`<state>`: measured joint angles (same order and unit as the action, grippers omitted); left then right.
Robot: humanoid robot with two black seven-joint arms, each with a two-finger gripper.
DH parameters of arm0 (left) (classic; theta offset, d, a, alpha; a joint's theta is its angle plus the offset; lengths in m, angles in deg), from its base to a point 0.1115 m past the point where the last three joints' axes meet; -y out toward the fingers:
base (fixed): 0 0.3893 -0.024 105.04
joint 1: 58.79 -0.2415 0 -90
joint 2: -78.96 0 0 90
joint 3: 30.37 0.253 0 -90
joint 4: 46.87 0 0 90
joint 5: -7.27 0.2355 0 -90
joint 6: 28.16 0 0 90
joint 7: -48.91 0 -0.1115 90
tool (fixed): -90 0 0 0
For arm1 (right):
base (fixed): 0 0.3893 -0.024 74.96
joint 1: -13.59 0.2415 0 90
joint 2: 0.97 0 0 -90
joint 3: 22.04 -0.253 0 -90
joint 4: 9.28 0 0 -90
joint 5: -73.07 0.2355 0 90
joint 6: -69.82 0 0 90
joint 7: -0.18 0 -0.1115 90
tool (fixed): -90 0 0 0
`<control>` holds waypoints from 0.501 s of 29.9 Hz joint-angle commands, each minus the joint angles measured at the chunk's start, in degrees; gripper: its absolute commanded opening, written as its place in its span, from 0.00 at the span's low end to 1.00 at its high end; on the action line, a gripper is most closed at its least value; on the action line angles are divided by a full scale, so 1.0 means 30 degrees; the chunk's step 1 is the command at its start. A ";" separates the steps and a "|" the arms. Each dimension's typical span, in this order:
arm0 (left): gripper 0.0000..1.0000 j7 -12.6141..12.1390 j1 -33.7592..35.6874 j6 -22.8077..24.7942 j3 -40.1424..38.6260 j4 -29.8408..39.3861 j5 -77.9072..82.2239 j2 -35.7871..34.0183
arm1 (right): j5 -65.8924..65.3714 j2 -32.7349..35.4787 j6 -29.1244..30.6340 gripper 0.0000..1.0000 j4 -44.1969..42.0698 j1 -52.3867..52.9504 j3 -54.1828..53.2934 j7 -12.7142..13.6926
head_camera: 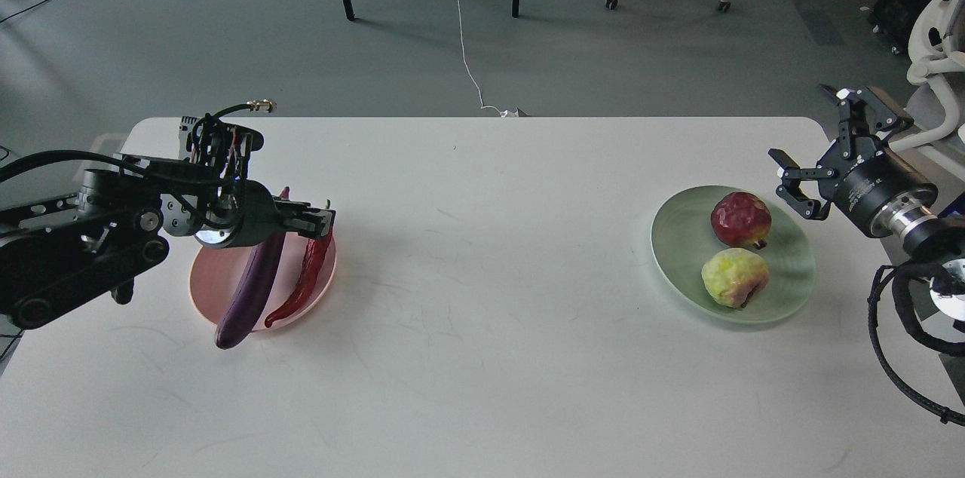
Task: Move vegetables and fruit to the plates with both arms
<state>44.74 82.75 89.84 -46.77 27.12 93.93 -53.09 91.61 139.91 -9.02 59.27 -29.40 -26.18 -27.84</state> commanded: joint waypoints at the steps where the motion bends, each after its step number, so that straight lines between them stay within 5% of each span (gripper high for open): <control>1: 0.98 0.0744 -0.0068 -0.0001 -0.2639 0.0002 -0.2477 0.0537 | -0.0028 0.0002 0.0000 0.97 0.0001 0.0209 0.0001 0.0007; 5: 0.98 0.1419 -0.1206 -0.0001 -0.5543 -0.0056 -1.0378 0.2088 | -0.0029 -0.0027 0.0000 0.98 -0.0057 0.0591 0.0001 0.0007; 10: 0.98 0.2003 -0.2877 -0.4289 -0.6808 -0.0027 -1.5991 0.3350 | -0.0058 -0.0085 -0.0174 0.98 -0.0173 0.0533 0.0001 0.0007; 15: 0.98 0.5545 -0.4664 -0.6197 -0.6838 -0.0115 -1.6289 0.4053 | -0.0292 -0.0494 -0.2076 0.98 -0.0233 0.0386 0.0031 0.0007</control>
<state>55.59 71.76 74.26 -67.12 26.95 45.67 -42.30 90.93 139.18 -11.99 58.63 -28.05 -26.11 -27.84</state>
